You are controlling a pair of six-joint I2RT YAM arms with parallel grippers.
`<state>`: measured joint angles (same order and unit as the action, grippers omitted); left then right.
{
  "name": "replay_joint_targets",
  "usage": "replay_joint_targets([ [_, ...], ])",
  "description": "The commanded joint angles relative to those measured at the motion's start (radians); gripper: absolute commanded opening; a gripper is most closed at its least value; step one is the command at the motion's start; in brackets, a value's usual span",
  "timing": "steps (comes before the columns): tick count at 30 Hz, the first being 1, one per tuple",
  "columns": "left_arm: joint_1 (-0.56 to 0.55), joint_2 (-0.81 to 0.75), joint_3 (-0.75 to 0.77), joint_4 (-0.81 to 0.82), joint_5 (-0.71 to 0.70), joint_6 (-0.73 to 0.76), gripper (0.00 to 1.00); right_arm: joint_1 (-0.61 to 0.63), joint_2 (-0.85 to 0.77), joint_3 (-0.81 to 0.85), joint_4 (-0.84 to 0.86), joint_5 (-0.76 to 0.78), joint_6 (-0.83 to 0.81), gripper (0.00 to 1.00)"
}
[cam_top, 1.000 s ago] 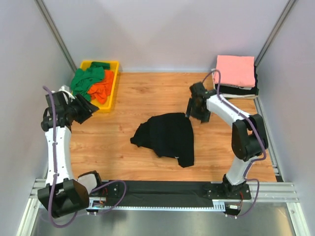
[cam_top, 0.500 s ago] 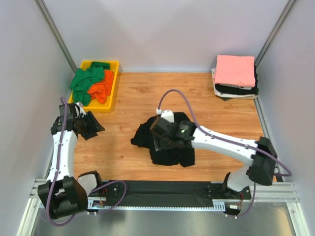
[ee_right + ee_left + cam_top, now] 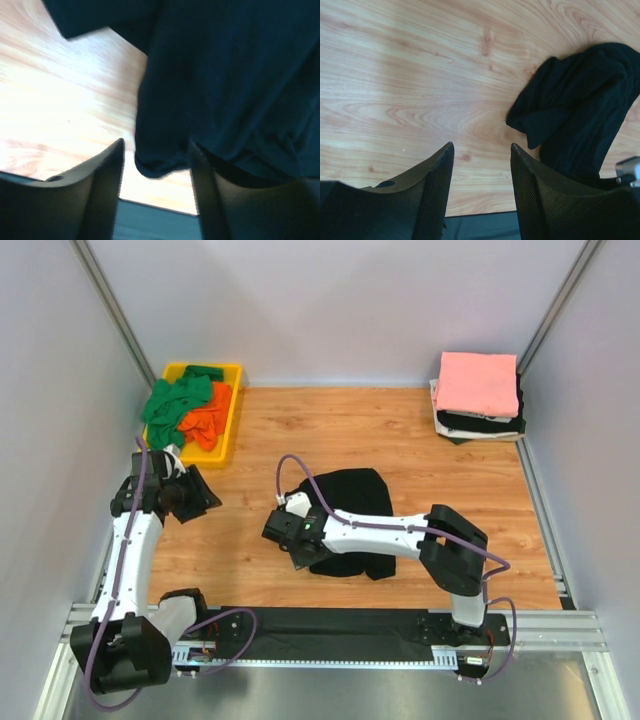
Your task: Fold and stack the t-shirts
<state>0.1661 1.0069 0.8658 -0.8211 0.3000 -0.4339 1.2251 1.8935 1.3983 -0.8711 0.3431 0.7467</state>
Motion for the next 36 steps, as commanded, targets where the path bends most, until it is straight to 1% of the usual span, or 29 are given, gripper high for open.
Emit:
replay_joint_targets([
  [1,-0.042,-0.013,-0.014,0.011,-0.009,-0.049,0.56,-0.004,0.044,0.038,0.060,0.028,-0.050,0.44],
  [4,-0.059,-0.002,-0.019,0.016,-0.010,-0.060,0.55,-0.030,0.090,0.025,0.050,0.028,-0.064,0.24],
  [5,-0.065,-0.002,-0.019,0.017,-0.013,-0.063,0.55,-0.053,0.079,-0.013,0.050,0.027,-0.066,0.19],
  [6,-0.074,-0.001,-0.021,0.017,-0.015,-0.072,0.55,-0.064,0.061,-0.033,0.061,0.020,-0.072,0.05],
  [7,-0.100,0.004,-0.024,0.022,-0.024,-0.078,0.55,-0.073,0.014,-0.053,0.066,0.020,-0.088,0.00],
  [9,-0.158,0.010,-0.030,0.030,-0.039,-0.107,0.55,-0.091,-0.058,-0.082,0.058,0.043,-0.105,0.00],
  [10,-0.189,0.018,-0.034,0.046,-0.053,-0.120,0.55,-0.098,-0.142,-0.079,0.047,0.051,-0.115,0.00],
  [11,-0.218,0.022,-0.040,0.060,-0.056,-0.134,0.55,-0.108,-0.189,-0.070,0.008,0.075,-0.124,0.00],
  [12,-0.281,0.027,-0.044,0.077,-0.061,-0.146,0.55,-0.114,-0.236,-0.043,-0.011,0.088,-0.130,0.00],
  [13,-0.315,0.044,-0.044,0.112,-0.079,-0.173,0.55,-0.121,-0.332,-0.032,-0.028,0.099,-0.133,0.00],
  [14,-0.348,0.053,-0.044,0.131,-0.090,-0.184,0.55,-0.140,-0.380,-0.024,-0.046,0.112,-0.139,0.00],
  [15,-0.405,0.067,-0.042,0.148,-0.105,-0.196,0.55,-0.157,-0.428,-0.025,-0.049,0.112,-0.142,0.00],
  [16,-0.428,0.099,-0.042,0.181,-0.119,-0.210,0.56,-0.180,-0.515,-0.048,-0.046,0.105,-0.145,0.00],
  [17,-0.447,0.117,-0.044,0.201,-0.121,-0.227,0.56,-0.243,-0.557,-0.070,-0.042,0.088,-0.153,0.00],
  [18,-0.485,0.142,-0.044,0.221,-0.127,-0.235,0.56,-0.277,-0.592,-0.093,-0.019,0.041,-0.159,0.00],
  [19,-0.503,0.188,-0.042,0.258,-0.139,-0.239,0.57,-0.312,-0.656,-0.152,-0.009,0.021,-0.165,0.00],
  [20,-0.525,0.212,-0.037,0.276,-0.144,-0.244,0.57,-0.370,-0.681,-0.177,0.009,-0.021,-0.179,0.00],
  [21,-0.568,0.240,-0.031,0.289,-0.151,-0.247,0.58,-0.398,-0.701,-0.203,0.009,-0.038,-0.182,0.00],
  [23,-0.606,0.330,-0.010,0.318,-0.180,-0.253,0.59,-0.455,-0.747,-0.260,0.012,-0.055,-0.191,0.00],
  [24,-0.638,0.361,-0.001,0.330,-0.185,-0.264,0.59,-0.470,-0.760,-0.278,0.015,-0.062,-0.198,0.00],
  [25,-0.652,0.425,0.009,0.333,-0.196,-0.270,0.59,-0.483,-0.780,-0.294,0.018,-0.068,-0.198,0.00],
  [29,-0.708,0.538,0.055,0.335,-0.236,-0.295,0.59,-0.527,-0.812,-0.360,0.038,-0.098,-0.202,0.00],
  [31,-0.726,0.576,0.065,0.338,-0.255,-0.305,0.55,-0.536,-0.817,-0.367,0.038,-0.101,-0.210,0.00],
  [32,-0.729,0.582,0.068,0.336,-0.263,-0.313,0.51,-0.548,-0.818,-0.372,0.038,-0.101,-0.213,0.00],
  [33,-0.731,0.581,0.068,0.338,-0.275,-0.318,0.32,-0.553,-0.818,-0.377,0.040,-0.105,-0.216,0.00],
  [34,-0.731,0.575,0.068,0.338,-0.283,-0.325,0.19,-0.559,-0.823,-0.380,0.038,-0.107,-0.219,0.00],
  [35,-0.731,0.562,0.064,0.336,-0.292,-0.327,0.12,-0.572,-0.823,-0.380,0.038,-0.111,-0.224,0.00],
  [36,-0.731,0.535,0.064,0.329,-0.298,-0.330,0.00,-0.578,-0.826,-0.383,0.038,-0.115,-0.224,0.00],
])
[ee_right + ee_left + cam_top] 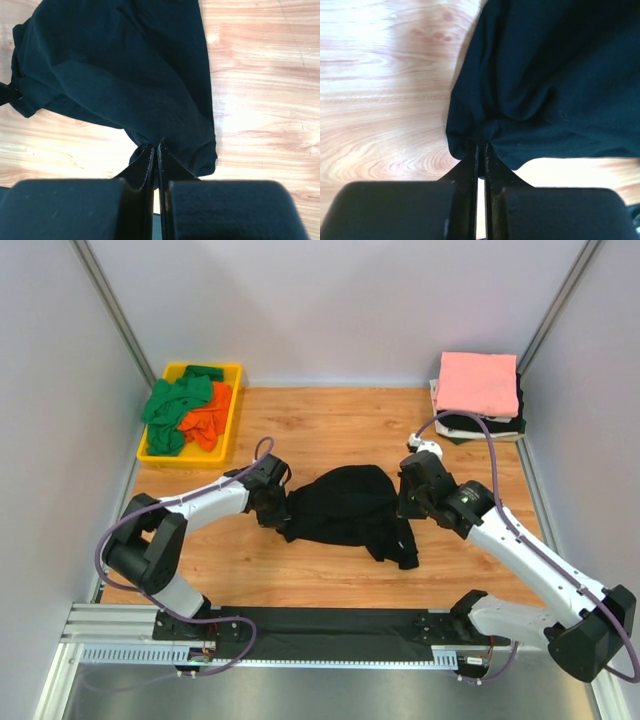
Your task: Fold and stack the t-shirts
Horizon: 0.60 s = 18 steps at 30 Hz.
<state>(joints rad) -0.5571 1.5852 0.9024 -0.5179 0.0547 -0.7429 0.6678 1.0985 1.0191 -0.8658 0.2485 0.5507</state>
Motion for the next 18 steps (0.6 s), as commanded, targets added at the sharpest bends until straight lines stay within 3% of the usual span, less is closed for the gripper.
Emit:
replay_joint_targets([
  [1,-0.007,-0.062,0.026,0.018,-0.088,-0.015,0.00,-0.027,-0.032,-0.001,0.033,-0.023,-0.031,0.00],
  [4,-0.006,-0.146,0.058,-0.053,-0.162,0.011,0.00,-0.062,-0.035,0.039,0.027,-0.038,-0.040,0.00],
  [8,0.040,-0.269,0.250,-0.212,-0.234,0.123,0.00,-0.160,-0.032,0.211,-0.063,-0.043,-0.087,0.00],
  [12,0.150,-0.358,0.490,-0.420,-0.184,0.201,0.00,-0.276,-0.025,0.415,-0.176,-0.048,-0.121,0.00],
  [14,0.198,-0.372,0.618,-0.479,-0.150,0.233,0.00,-0.304,-0.032,0.505,-0.240,0.024,-0.129,0.00],
  [18,0.232,-0.428,0.757,-0.574,-0.157,0.341,0.00,-0.315,-0.098,0.556,-0.285,0.069,-0.141,0.00],
])
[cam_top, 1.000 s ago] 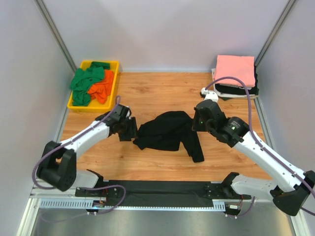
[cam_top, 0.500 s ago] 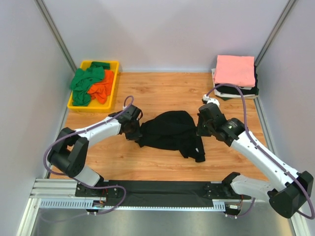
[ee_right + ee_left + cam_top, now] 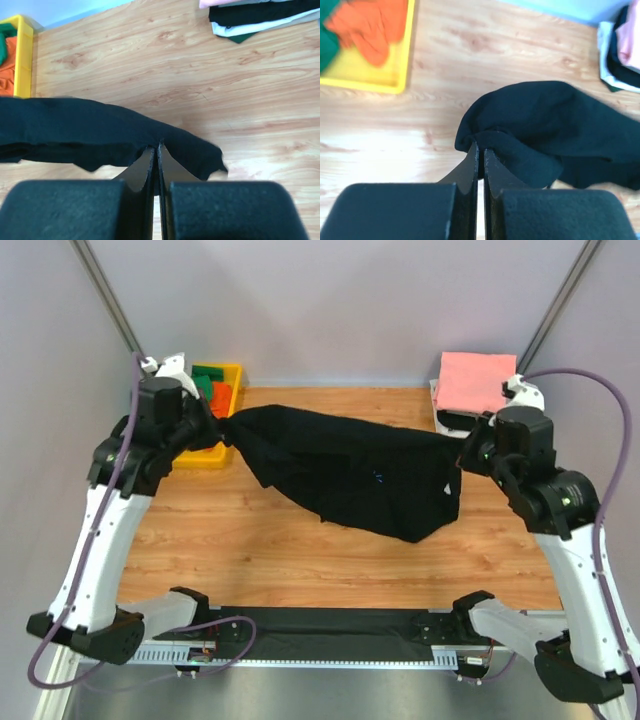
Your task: Fold and stack the t-shirts
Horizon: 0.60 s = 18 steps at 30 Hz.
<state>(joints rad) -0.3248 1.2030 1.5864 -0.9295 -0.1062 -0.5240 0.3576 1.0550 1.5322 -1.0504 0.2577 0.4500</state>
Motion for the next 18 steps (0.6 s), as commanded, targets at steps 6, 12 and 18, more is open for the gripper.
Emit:
replay_joint_targets([
  [6,0.000,-0.180,0.116,-0.143,0.049,0.223,0.00,-0.006,-0.156,0.072,-0.187,0.090,-0.001,0.00],
  [12,0.000,-0.273,0.155,-0.085,0.017,0.309,0.00,-0.003,-0.141,0.166,-0.240,0.152,-0.014,0.00],
  [18,0.003,-0.166,0.090,-0.144,-0.046,0.294,0.00,-0.109,0.081,0.185,-0.212,0.067,-0.085,0.00],
])
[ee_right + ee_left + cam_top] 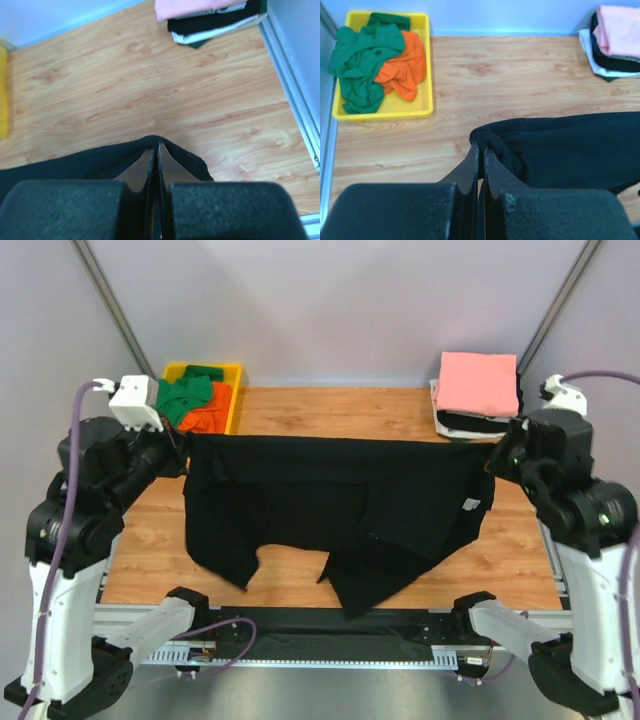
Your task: Fold and stack the t-shirts
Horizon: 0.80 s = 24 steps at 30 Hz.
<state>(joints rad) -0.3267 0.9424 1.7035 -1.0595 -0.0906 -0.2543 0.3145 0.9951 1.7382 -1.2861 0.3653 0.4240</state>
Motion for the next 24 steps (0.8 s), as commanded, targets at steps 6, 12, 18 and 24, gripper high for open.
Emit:
replay_joint_targets([
  [6,0.178,0.293,-0.300,0.051,0.112,-0.040,0.35,-0.271,0.417,-0.340,0.353,-0.420,-0.040,0.32],
  [12,0.258,0.524,-0.312,0.021,0.158,-0.106,0.60,-0.233,0.490,-0.316,0.306,-0.316,-0.061,0.71],
  [18,0.258,0.412,-0.404,0.087,0.060,-0.164,0.61,-0.169,0.240,-0.557,0.379,-0.463,0.008,0.73],
  [24,0.298,0.240,-0.680,0.269,0.130,-0.304,0.55,-0.121,0.119,-0.933,0.562,-0.588,0.117,0.64],
])
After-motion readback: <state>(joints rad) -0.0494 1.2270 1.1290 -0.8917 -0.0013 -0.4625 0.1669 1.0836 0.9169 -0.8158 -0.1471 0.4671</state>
